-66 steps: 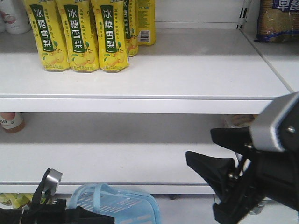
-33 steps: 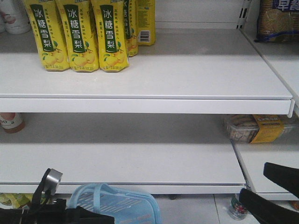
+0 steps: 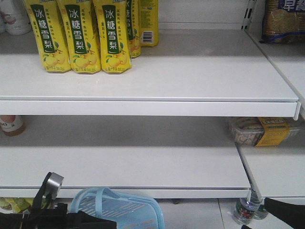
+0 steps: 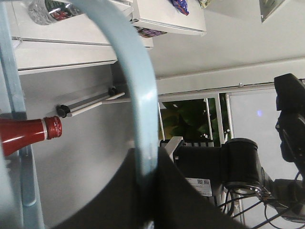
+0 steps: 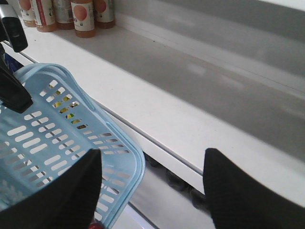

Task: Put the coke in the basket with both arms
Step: 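Withdraw the right gripper away from the basket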

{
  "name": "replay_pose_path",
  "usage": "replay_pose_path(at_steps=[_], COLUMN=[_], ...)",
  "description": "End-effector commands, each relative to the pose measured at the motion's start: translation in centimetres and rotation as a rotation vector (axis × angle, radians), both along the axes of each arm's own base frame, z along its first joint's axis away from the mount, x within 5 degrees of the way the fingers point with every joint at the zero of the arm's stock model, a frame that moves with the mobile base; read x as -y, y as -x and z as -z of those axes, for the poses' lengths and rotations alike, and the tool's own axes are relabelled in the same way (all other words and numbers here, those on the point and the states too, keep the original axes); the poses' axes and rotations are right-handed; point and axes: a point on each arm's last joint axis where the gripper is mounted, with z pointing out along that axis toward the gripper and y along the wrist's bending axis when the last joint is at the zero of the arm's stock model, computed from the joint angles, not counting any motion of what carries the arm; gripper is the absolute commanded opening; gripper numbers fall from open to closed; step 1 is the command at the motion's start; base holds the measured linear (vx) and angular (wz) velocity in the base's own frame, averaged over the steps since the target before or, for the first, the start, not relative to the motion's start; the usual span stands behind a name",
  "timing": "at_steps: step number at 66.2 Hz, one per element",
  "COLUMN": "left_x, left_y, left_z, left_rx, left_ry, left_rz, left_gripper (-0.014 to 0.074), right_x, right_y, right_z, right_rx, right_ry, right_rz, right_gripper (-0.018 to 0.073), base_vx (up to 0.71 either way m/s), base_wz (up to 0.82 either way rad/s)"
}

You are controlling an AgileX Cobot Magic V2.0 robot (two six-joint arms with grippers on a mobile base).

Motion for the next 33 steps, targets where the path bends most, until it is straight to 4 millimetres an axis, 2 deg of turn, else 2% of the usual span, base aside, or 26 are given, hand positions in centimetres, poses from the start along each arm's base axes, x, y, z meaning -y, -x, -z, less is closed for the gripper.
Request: replay_pose_path(at_steps=[1, 7, 12, 19, 27, 33], left_x=[0.73, 0.73, 0.73, 0.73, 0.73, 0.73], left_y=[0.17, 0.17, 0.17, 0.17, 0.17, 0.17], left_z=[-3.41, -3.41, -3.41, -3.41, -3.41, -3.41], left_rx=[0.076, 0.076, 0.076, 0.076, 0.076, 0.076], left_ry=[0.298, 0.298, 0.298, 0.298, 0.298, 0.298], left_rz=[0.056, 0.056, 0.056, 0.056, 0.056, 0.056], left_gripper=[-0.0006, -0.0006, -0.0006, -0.0006, -0.0006, -0.0006], right_x=[-0.51, -0.54, -0.54, -0.49, -0.46, -0.46], right_y=[-0.17, -0.16, -0.16, -0.17, -0.18, -0.18], right_z=[-1.98, -2.07, -2.06, -1.91, -1.81, -1.83], right_rx=[0.121, 0.135, 0.139, 0.127, 0.119, 0.12], right_ry=[-0.085, -0.084, -0.077, -0.065, -0.058, -0.06], right_rz=[-0.035, -0.04, -0.042, -0.037, -0.034, -0.034], right_gripper=[0.0455, 0.0439, 0.0388, 0.0255, -0.0006, -0.0012], base_vx=[0.0, 0.0, 0.0, 0.0, 0.0, 0.0], base_wz=[0.0, 0.0, 0.0, 0.0, 0.0, 0.0])
